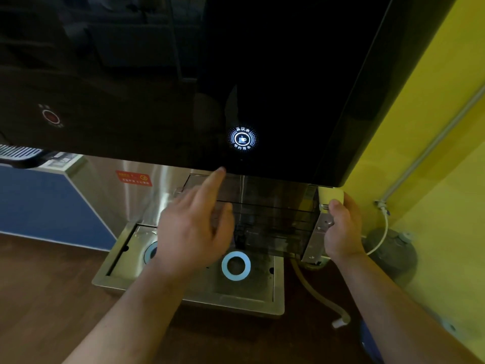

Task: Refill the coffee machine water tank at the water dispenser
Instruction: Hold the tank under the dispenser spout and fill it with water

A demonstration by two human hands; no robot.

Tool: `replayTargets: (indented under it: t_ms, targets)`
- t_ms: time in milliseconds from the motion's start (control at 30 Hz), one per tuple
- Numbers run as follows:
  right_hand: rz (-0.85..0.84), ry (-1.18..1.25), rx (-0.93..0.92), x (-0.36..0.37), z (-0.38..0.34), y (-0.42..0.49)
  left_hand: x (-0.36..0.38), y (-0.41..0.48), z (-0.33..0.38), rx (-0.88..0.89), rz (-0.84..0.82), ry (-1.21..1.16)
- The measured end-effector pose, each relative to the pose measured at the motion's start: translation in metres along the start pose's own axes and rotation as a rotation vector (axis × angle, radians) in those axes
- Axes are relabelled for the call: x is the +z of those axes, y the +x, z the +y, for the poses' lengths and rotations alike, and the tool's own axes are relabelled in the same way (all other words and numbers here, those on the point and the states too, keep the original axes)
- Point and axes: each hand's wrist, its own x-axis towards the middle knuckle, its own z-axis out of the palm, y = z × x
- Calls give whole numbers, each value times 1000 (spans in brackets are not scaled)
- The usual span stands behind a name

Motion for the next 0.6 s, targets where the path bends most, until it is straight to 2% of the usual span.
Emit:
replayTargets:
  t_ms: [67, 333, 500, 600]
  targets:
    - [5, 13, 0, 0, 0, -1, -2, 14, 15, 62, -37, 106]
    - [37, -8, 27, -1, 0, -1, 2, 29, 22, -5, -110, 224]
    - [36, -36, 27, -1, -4, -4, 6, 28, 20, 45, -60, 196]
    - [36, -27, 49, -2, -5, -5, 5, 18, 7, 44, 77, 89]
